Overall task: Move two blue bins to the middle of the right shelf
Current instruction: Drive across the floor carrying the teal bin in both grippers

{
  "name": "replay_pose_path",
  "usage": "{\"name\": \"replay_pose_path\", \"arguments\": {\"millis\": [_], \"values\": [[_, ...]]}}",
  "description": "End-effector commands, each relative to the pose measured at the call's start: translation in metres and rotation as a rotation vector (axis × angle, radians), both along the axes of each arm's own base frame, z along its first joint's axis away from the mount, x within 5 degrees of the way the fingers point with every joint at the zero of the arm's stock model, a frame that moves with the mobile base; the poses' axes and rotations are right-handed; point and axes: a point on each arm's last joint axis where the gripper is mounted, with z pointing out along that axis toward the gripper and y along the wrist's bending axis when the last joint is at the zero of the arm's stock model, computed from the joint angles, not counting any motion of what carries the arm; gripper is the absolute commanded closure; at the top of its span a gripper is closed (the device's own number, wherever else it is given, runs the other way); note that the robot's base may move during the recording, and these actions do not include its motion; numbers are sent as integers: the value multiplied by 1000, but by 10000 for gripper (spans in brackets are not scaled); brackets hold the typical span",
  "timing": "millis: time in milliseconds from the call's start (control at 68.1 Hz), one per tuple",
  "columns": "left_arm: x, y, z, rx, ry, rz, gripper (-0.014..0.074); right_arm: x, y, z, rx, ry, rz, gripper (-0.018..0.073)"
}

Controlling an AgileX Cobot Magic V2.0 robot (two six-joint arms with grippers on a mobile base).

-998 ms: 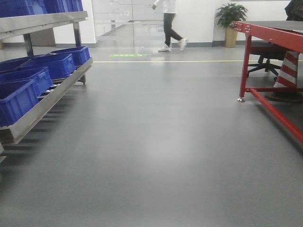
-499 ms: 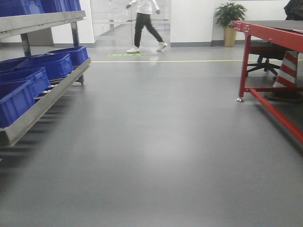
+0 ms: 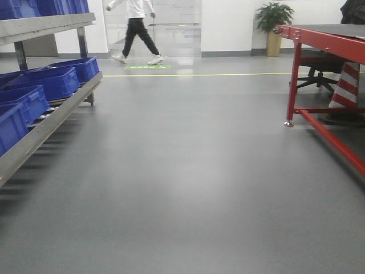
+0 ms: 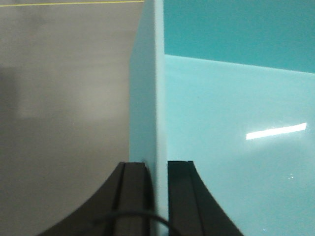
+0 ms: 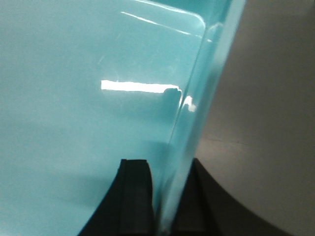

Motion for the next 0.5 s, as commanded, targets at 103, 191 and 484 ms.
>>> {"name": "replay_pose_path", "arguments": {"millis": [103,191,484], "values": [[-9,-5,15,-101,-63,-42,707,-2,2,6,9,-43,29,713],[-9,-5,15,-101,-63,-42,707,-2,2,6,9,-43,29,713],[-9,-5,15,-101,-63,-42,707,-2,2,6,9,-43,29,713]]}}
